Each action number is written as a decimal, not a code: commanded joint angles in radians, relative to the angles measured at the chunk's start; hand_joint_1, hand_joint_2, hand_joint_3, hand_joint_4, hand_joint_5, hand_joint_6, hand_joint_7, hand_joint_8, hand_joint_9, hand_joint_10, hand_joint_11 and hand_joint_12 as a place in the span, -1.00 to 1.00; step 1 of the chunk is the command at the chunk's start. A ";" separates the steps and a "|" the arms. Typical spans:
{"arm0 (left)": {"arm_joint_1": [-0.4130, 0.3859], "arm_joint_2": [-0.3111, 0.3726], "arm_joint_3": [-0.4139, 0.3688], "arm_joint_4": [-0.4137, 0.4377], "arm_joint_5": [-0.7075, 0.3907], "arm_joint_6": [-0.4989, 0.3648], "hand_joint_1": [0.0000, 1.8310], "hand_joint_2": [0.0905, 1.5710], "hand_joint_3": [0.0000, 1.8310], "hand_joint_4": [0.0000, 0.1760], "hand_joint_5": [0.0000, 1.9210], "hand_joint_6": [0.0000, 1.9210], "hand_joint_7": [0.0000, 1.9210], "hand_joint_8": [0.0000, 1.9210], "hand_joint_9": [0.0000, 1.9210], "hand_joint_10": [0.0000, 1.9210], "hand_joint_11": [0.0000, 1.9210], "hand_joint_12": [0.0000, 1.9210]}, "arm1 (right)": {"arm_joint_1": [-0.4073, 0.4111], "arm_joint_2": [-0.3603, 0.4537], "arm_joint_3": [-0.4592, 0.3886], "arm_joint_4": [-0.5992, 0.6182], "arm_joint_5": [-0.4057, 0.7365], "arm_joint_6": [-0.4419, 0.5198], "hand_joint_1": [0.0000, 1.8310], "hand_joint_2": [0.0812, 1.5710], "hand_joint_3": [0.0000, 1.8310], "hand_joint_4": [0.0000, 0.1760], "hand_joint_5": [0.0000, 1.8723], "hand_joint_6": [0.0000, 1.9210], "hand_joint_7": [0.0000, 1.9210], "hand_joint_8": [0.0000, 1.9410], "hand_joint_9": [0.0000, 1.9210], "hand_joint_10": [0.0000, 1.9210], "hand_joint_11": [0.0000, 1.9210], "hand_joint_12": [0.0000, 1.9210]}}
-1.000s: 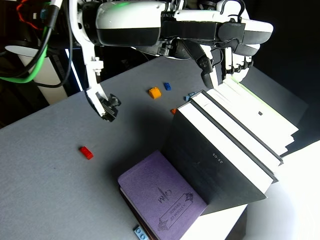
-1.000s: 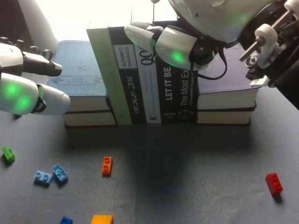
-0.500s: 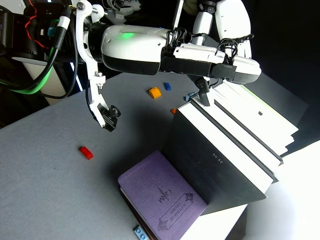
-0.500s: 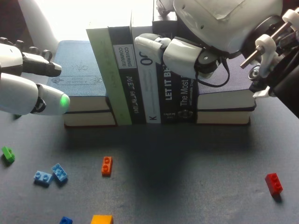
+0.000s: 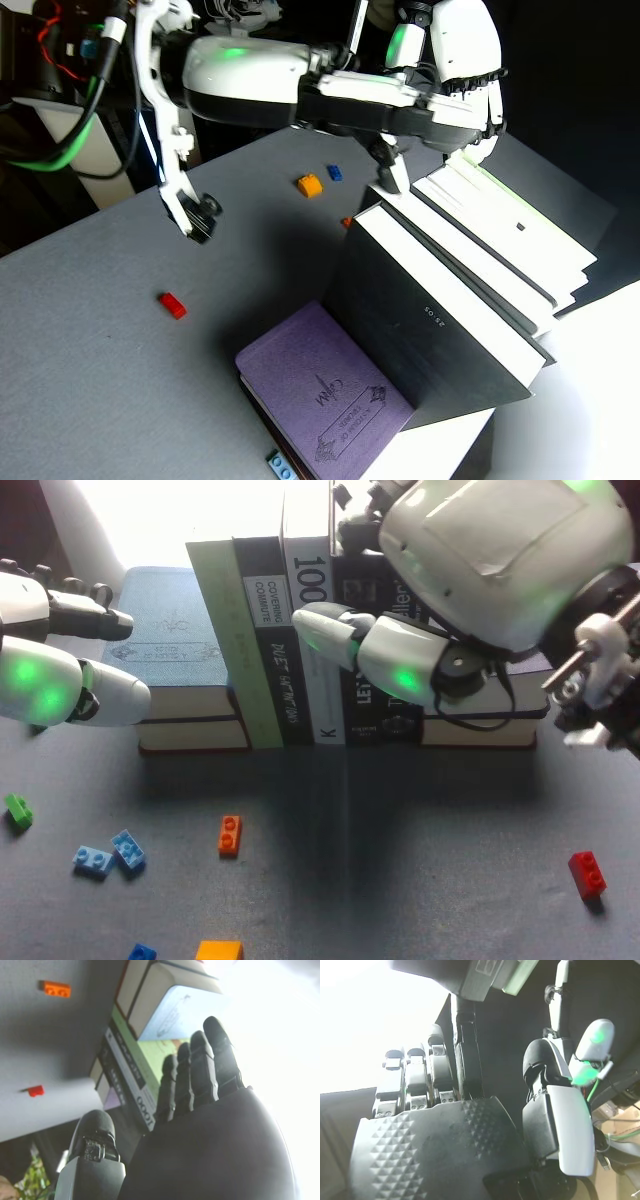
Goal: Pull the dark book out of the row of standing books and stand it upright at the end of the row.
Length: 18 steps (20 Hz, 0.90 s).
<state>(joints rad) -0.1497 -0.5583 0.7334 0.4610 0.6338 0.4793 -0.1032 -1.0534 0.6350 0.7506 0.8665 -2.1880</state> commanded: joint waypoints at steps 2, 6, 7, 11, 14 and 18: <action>-0.012 0.007 0.000 0.030 -0.078 0.003 -0.99 0.61 -1.00 -1.00 -0.85 -0.99 -0.86 -1.00 -0.86 -0.99 -0.99 -0.51 | -0.002 0.033 -0.040 0.069 0.055 -0.036 -1.00 0.55 -1.00 -1.00 -0.11 -0.69 -0.79 -1.00 -1.00 -1.00 -1.00 -1.00; -0.012 0.007 0.001 0.030 -0.078 0.004 -0.99 0.63 -1.00 -1.00 -0.86 -1.00 -0.86 -1.00 -0.86 -1.00 -1.00 -0.50 | -0.038 0.073 -0.114 0.117 0.073 -0.066 -1.00 0.55 -1.00 -1.00 -0.11 -0.68 -0.79 -1.00 -1.00 -1.00 -1.00 -1.00; -0.012 0.007 0.001 0.030 -0.078 0.004 -0.99 0.63 -1.00 -1.00 -0.86 -1.00 -0.86 -1.00 -0.86 -1.00 -1.00 -0.50 | -0.047 0.081 -0.129 0.117 0.080 -0.068 -1.00 0.55 -1.00 -1.00 -0.11 -0.68 -0.79 -1.00 -1.00 -1.00 -1.00 -1.00; -0.012 0.007 0.001 0.030 -0.078 0.004 -0.95 0.62 -1.00 -1.00 -0.84 -0.99 -0.83 -0.99 -0.82 -0.99 -0.96 -0.48 | -0.086 0.111 -0.189 0.135 0.111 -0.087 -1.00 0.55 -1.00 -1.00 -0.11 -0.67 -0.77 -0.99 -1.00 -1.00 -1.00 -1.00; -0.013 0.010 0.001 0.030 -0.078 0.004 -1.00 0.60 -1.00 -1.00 -0.89 -0.99 -0.88 -1.00 -0.88 -1.00 -1.00 -0.50 | -0.099 0.123 -0.227 0.150 0.133 -0.095 -1.00 0.54 -1.00 -1.00 -0.12 -0.68 -0.79 -1.00 -1.00 -1.00 -1.00 -1.00; -0.013 0.012 0.001 0.030 -0.078 0.004 -1.00 0.61 -1.00 -1.00 -0.88 -1.00 -0.86 -1.00 -0.85 -1.00 -0.98 -0.47 | -0.112 0.132 -0.267 0.150 0.134 -0.107 -1.00 0.54 -1.00 -1.00 -0.12 -0.68 -0.79 -1.00 -1.00 -1.00 -1.00 -1.00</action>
<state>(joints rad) -0.1497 -0.5579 0.7334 0.4610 0.6346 0.4812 -0.2115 -0.9318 0.3637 0.8856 0.9771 -2.2826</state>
